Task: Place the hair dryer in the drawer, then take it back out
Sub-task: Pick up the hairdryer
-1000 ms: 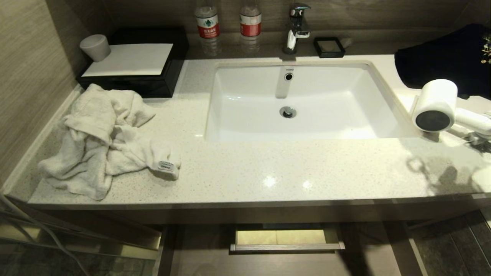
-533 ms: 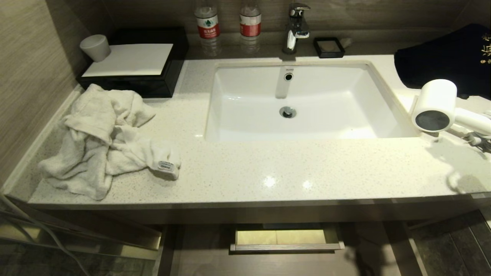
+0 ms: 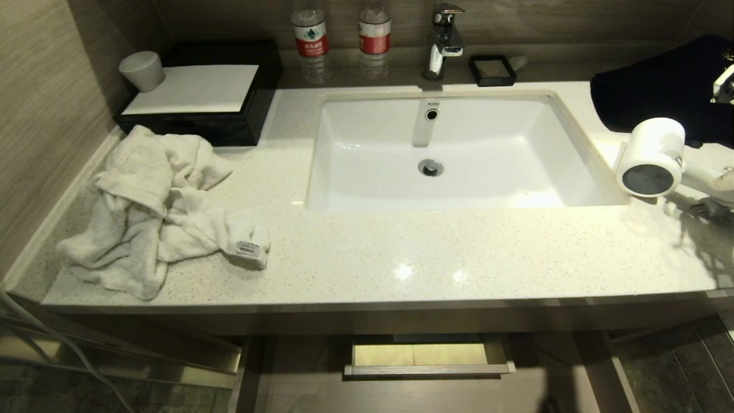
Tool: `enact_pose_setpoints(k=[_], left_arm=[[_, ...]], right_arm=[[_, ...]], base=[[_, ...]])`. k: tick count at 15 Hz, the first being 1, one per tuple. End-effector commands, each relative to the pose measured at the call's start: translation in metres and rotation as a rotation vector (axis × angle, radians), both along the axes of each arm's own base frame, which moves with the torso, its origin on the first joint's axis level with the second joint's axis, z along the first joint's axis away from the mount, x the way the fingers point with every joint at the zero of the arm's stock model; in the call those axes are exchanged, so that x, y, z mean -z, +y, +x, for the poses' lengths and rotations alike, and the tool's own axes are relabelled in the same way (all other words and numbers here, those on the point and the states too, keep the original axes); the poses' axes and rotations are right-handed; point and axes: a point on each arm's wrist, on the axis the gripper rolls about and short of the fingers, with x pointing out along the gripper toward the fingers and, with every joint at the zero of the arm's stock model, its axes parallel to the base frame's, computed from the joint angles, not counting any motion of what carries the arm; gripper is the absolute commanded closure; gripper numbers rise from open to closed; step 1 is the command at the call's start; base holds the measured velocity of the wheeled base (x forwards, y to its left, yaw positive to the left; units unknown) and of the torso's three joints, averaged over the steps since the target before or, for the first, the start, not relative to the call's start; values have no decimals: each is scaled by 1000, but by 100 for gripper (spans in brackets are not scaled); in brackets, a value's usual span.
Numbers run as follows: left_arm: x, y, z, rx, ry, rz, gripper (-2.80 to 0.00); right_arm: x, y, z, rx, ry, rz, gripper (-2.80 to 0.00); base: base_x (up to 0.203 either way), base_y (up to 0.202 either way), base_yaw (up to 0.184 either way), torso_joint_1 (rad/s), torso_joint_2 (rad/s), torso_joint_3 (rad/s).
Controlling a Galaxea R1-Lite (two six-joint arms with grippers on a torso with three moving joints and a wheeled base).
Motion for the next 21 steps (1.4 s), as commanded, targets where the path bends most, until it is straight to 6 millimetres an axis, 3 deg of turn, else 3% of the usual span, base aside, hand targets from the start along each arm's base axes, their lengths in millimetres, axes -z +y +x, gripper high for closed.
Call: enact_pose_setpoints(k=[1, 5, 13, 14, 21], left_arm=[[0, 0, 0, 0, 3, 0, 0], [0, 0, 0, 0, 3, 0, 0], [0, 0, 0, 0, 3, 0, 0], [0, 0, 0, 0, 3, 0, 0], [0, 0, 0, 0, 3, 0, 0]], right_arm=[[9, -4, 5, -67, 49, 23, -280], [16, -4, -9, -128, 155, 79, -280], [34, -15, 20, -155, 148, 107, -280], [34, -15, 20, -156, 145, 106, 0], [19, -3, -6, -165, 138, 124, 0]], base=[[0, 0, 0, 0, 0, 0], [0, 0, 0, 0, 0, 0], [0, 0, 0, 0, 0, 0], [0, 0, 0, 0, 0, 0], [0, 0, 0, 0, 0, 0]])
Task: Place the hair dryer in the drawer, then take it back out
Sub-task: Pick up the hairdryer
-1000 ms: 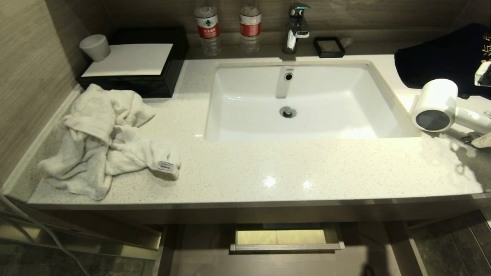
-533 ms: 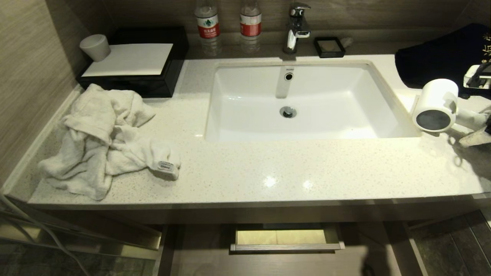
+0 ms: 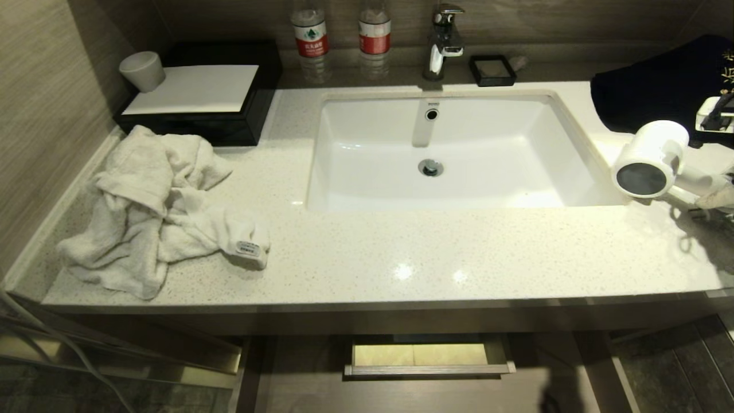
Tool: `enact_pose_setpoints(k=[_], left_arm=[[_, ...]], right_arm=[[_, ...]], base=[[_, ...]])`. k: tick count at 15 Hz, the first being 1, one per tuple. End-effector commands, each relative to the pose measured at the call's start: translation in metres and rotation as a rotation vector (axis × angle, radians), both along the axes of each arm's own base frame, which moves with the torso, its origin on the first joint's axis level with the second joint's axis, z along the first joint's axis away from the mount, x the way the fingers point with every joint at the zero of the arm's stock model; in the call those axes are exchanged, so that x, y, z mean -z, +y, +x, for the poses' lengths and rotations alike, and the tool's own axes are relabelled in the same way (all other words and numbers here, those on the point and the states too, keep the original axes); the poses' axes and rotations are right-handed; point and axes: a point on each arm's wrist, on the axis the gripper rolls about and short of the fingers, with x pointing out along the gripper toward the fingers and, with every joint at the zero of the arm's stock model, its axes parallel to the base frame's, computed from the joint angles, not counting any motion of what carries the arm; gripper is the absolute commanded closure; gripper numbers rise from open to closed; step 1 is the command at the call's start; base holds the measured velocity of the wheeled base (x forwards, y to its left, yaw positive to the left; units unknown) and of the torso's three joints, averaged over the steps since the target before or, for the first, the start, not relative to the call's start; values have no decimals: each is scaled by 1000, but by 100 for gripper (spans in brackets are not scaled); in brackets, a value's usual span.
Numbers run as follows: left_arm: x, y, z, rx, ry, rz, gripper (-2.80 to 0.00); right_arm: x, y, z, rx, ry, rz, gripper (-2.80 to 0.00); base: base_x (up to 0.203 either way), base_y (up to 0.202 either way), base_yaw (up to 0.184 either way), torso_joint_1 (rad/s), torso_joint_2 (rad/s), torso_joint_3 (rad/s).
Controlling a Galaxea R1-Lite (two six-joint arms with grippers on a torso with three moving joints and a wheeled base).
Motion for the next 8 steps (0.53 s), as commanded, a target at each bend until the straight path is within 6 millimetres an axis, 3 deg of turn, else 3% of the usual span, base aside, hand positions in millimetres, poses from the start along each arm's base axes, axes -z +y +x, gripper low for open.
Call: enact_pose_setpoints(k=[1, 4, 8], left_arm=[[0, 0, 0, 0, 3, 0, 0], [0, 0, 0, 0, 3, 0, 0], [0, 0, 0, 0, 3, 0, 0]], right_arm=[[-9, 9, -22, 4, 27, 24, 0], [-8, 20, -49, 74, 160, 131, 0], [-20, 35, -83, 215, 181, 244, 0]], base=[[0, 0, 0, 0, 0, 0], [0, 0, 0, 0, 0, 0], [0, 0, 0, 0, 0, 0]])
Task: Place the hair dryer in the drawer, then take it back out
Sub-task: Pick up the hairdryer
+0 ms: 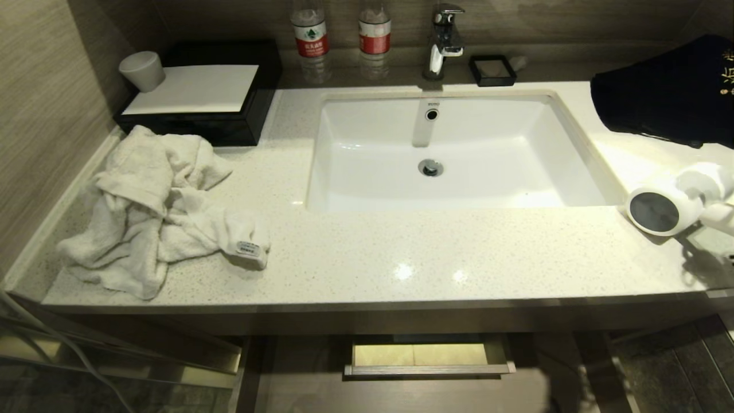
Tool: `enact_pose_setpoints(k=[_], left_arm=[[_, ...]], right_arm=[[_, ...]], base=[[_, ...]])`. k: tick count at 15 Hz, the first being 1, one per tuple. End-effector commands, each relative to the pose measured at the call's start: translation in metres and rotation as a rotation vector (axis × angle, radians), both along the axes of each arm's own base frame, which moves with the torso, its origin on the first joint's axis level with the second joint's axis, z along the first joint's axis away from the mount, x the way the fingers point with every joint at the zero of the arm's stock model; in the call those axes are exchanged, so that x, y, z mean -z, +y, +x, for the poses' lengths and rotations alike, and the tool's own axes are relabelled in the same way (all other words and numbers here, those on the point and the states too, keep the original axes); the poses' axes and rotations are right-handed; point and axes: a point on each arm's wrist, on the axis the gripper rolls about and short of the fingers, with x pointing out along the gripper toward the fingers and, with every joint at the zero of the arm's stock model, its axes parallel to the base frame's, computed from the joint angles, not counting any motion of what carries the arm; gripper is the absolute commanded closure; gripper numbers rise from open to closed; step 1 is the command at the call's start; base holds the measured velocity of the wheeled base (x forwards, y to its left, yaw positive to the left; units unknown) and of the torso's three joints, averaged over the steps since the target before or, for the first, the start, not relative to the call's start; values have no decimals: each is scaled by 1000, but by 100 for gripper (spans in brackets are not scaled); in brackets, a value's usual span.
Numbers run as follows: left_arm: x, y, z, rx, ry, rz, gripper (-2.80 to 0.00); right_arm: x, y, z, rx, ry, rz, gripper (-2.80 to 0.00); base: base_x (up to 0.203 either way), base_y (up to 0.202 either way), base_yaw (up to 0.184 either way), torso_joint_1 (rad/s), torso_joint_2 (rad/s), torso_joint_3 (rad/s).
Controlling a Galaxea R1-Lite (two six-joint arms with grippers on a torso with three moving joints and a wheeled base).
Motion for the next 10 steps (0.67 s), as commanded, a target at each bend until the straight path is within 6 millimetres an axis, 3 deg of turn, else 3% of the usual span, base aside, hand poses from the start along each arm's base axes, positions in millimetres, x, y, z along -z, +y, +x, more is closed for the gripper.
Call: enact_pose_setpoints(k=[1, 4, 7, 10], left_arm=[[0, 0, 0, 0, 3, 0, 0], [0, 0, 0, 0, 3, 0, 0], [0, 0, 0, 0, 3, 0, 0], [0, 0, 0, 0, 3, 0, 0]], right_arm=[[-11, 10, -22, 56, -26, 27, 0], [-22, 20, -46, 126, -76, 49, 0], [-16, 30, -71, 148, -47, 67, 0], [-22, 35, -83, 150, -88, 53, 0]], base=[[0, 0, 0, 0, 0, 0], [0, 0, 0, 0, 0, 0], [0, 0, 0, 0, 0, 0], [0, 0, 0, 0, 0, 0]])
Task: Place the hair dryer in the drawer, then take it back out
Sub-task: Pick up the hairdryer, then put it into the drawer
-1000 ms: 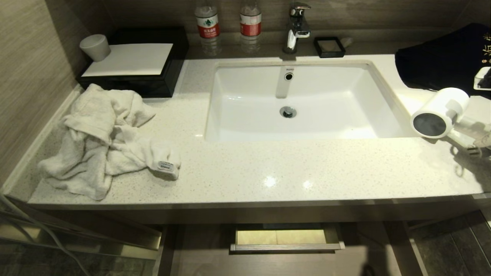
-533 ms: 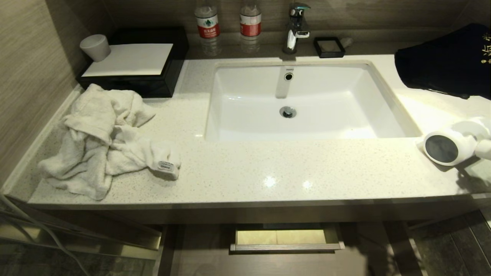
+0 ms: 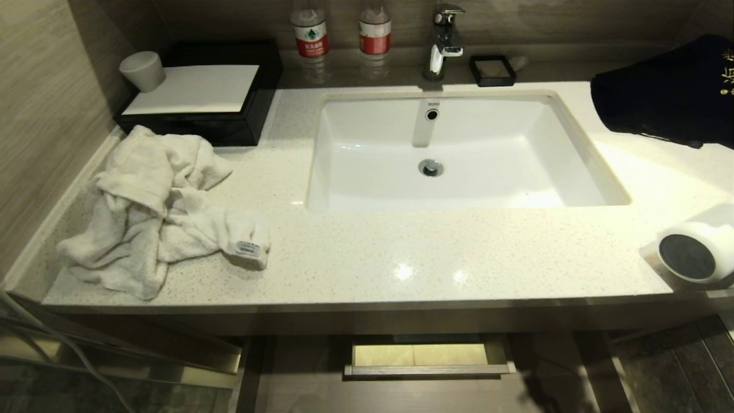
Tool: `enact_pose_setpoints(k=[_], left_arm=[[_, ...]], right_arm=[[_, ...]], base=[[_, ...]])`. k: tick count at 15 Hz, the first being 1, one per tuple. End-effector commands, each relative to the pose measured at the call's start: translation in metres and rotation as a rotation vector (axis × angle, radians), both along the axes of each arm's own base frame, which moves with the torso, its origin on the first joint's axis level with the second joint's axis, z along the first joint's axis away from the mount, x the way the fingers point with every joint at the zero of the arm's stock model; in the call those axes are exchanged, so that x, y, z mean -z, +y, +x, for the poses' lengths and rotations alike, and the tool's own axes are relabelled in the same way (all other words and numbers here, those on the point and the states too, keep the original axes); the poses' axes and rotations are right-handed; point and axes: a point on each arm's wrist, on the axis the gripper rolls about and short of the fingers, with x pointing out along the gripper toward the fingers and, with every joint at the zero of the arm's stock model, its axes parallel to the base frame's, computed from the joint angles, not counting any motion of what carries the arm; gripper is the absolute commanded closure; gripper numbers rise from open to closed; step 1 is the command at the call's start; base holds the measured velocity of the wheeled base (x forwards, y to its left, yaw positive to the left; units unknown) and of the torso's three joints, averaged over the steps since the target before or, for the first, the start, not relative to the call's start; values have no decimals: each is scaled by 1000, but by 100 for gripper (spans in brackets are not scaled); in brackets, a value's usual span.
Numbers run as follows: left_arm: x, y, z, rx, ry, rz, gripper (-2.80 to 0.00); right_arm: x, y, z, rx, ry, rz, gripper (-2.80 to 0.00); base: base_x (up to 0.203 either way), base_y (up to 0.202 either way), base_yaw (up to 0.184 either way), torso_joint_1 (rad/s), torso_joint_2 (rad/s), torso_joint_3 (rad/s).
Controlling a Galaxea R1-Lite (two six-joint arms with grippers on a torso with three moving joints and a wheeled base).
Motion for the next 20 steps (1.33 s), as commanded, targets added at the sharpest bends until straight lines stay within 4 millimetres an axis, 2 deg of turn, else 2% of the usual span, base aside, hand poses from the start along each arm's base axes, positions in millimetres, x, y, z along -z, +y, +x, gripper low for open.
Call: enact_pose_setpoints(k=[1, 4, 9, 12, 19, 20], left_arm=[[0, 0, 0, 0, 3, 0, 0], [0, 0, 0, 0, 3, 0, 0], [0, 0, 0, 0, 3, 0, 0], [0, 0, 0, 0, 3, 0, 0], [0, 0, 0, 0, 3, 0, 0], [0, 0, 0, 0, 3, 0, 0]], right_arm=[[-7, 9, -25, 0, -48, -25, 0], [-3, 17, -46, 14, -55, -37, 0], [24, 22, -60, 109, -55, 19, 0], [41, 28, -77, 122, -198, -32, 0], [37, 45, -122, 134, -392, -86, 0], [37, 50, -133, 133, -430, -98, 0]], base=[[0, 0, 0, 0, 0, 0], [0, 0, 0, 0, 0, 0], [0, 0, 0, 0, 0, 0], [0, 0, 0, 0, 0, 0], [0, 0, 0, 0, 0, 0], [0, 0, 0, 0, 0, 0]])
